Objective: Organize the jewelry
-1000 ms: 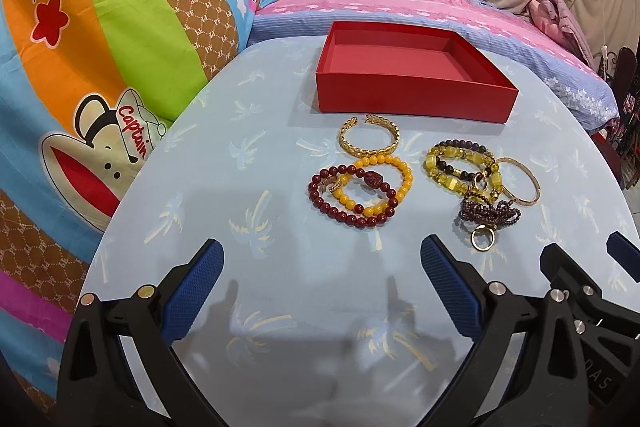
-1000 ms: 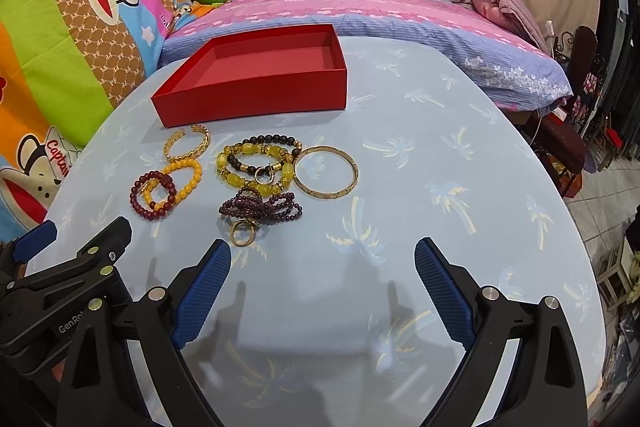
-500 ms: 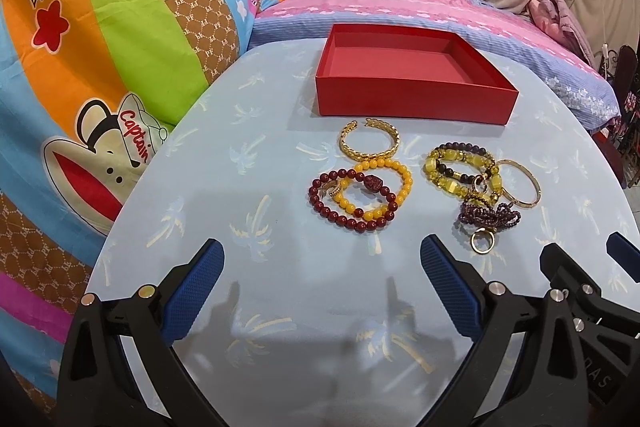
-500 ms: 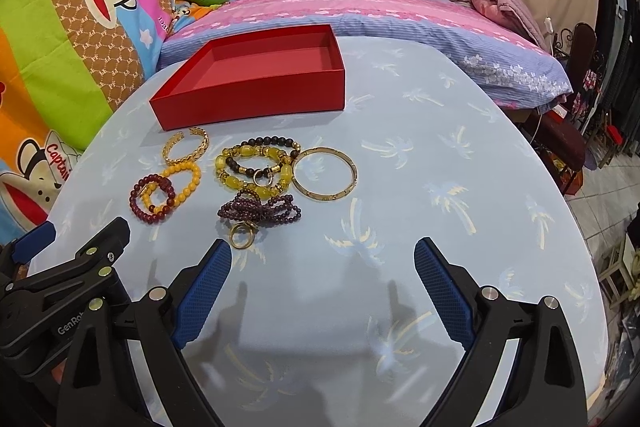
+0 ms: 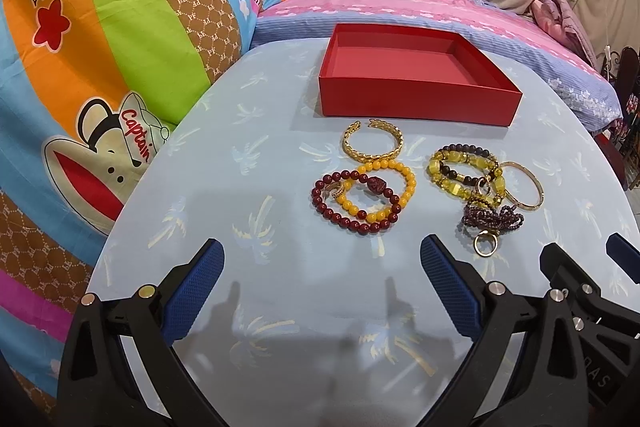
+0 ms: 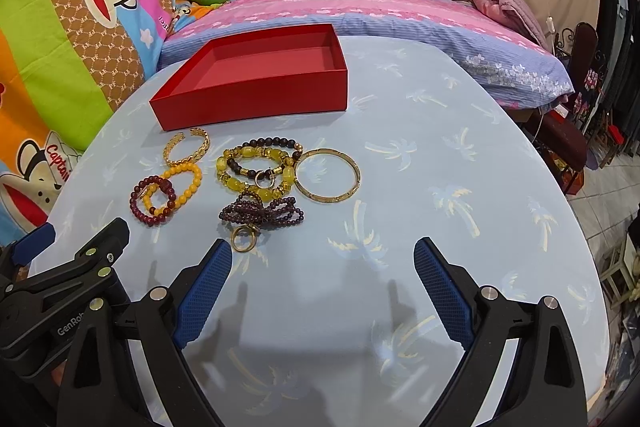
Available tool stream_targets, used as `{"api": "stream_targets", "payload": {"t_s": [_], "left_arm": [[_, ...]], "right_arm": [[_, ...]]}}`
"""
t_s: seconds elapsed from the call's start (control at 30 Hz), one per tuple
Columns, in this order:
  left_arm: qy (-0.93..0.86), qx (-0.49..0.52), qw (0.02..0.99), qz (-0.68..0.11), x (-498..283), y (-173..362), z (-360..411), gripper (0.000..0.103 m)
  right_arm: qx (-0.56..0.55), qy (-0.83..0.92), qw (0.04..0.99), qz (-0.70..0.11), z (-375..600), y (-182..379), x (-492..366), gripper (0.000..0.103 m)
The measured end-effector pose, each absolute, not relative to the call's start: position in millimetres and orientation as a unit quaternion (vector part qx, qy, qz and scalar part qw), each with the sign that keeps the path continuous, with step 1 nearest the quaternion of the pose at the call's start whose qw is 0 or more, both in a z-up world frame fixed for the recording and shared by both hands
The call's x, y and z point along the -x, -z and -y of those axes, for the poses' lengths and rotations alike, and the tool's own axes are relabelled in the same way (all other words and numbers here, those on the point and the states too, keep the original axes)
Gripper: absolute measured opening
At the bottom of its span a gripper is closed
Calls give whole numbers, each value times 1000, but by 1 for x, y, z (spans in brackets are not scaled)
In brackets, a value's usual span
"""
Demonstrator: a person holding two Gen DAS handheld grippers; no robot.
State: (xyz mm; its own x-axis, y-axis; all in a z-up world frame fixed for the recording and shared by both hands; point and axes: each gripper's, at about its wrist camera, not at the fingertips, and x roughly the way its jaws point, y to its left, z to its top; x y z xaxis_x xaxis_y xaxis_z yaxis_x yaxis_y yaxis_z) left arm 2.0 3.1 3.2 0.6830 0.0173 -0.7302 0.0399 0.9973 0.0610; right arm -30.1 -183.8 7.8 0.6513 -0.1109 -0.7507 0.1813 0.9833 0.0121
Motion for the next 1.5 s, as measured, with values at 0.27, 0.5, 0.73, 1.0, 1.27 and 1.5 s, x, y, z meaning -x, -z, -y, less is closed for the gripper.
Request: {"api": "stream_targets", "payload": {"t_s": [0.27, 0.5, 0.73, 1.0, 1.27, 1.5], "left_arm": [[3, -35, 916, -399, -4, -3, -3, 94], [2, -33, 916, -401, -7, -2, -4, 94], [2, -29, 917, -399, -8, -2, -4, 94], [1, -24, 915, -403, -9, 0, -6, 94], [1, -23, 914, -406, -11, 1, -7, 94], [11, -21, 910, -414, -14, 5, -7, 94]], "right_arm": [[-45, 79, 907, -411, 185, -7, 28, 90], [-42, 78, 907, -413, 184, -7, 26, 90], [-39, 80, 908, -410, 182, -8, 22, 90], [-38, 79, 907, -412, 181, -8, 21, 90], [-38, 79, 907, -413, 181, -8, 20, 90], [-41, 78, 907, -412, 182, -8, 20, 90]]}}
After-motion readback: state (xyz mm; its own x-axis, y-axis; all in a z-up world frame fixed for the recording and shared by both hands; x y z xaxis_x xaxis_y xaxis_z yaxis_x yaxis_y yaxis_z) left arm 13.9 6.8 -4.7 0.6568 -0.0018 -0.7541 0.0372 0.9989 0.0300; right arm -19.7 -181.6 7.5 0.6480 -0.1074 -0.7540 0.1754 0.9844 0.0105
